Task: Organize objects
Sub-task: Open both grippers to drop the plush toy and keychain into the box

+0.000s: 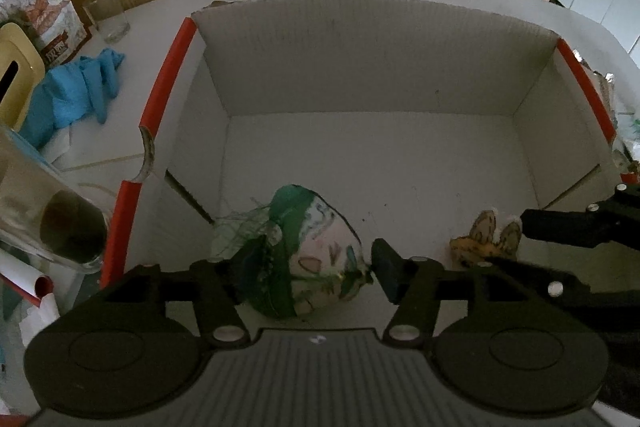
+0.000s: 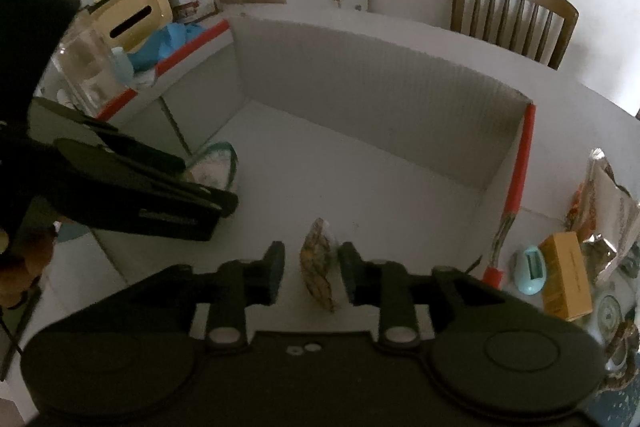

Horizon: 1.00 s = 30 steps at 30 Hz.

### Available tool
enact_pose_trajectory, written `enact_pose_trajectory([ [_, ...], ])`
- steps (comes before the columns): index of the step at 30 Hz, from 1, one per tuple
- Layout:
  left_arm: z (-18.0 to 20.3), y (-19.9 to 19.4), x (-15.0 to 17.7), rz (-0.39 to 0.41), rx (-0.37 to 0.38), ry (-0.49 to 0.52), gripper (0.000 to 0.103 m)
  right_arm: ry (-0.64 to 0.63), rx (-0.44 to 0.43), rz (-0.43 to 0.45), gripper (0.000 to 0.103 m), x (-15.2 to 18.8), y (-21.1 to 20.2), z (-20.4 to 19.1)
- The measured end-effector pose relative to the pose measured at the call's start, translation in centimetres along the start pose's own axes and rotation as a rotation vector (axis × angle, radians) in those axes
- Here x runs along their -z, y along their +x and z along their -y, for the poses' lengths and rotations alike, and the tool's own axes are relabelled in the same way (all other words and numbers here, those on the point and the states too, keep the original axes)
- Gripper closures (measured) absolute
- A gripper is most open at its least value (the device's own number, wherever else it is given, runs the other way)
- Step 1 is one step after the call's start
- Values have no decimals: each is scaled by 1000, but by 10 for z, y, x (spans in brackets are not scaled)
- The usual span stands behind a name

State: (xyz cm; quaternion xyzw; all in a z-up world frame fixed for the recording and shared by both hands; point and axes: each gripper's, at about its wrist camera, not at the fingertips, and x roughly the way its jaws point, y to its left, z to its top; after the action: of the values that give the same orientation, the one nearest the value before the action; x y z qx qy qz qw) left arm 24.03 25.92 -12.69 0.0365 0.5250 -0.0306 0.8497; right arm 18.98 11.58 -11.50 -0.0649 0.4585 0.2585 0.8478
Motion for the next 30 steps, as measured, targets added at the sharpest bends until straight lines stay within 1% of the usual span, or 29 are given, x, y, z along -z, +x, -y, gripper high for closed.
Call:
enact_pose_trajectory([
  [1,0,-1,0,5,1,0,38,-2,-9,5,63,0,-2,0],
  [3,0,-2,1,14,2,-1,37,-9,-14,21,59,0,-8,0],
  [6,-1,-8,1,30,7,-4,36,-10,-34,45,55,0,-17,0],
  [10,1,-18,3,60,3,-5,34,-10,-49,85,46,2,-32,2],
  [17,7,-44,11,122,18,-39,34,11,-70,167,39,12,-68,12],
  [22,14,-71,16,196,36,-56,34,38,-68,233,30,20,-96,21],
  [27,29,-97,20,259,56,-56,34,106,-69,282,26,31,-120,35],
  [29,36,-105,22,280,64,-50,29,130,-61,303,23,38,-129,41],
  [30,39,-110,23,290,66,-49,29,142,-53,312,21,41,-133,44],
])
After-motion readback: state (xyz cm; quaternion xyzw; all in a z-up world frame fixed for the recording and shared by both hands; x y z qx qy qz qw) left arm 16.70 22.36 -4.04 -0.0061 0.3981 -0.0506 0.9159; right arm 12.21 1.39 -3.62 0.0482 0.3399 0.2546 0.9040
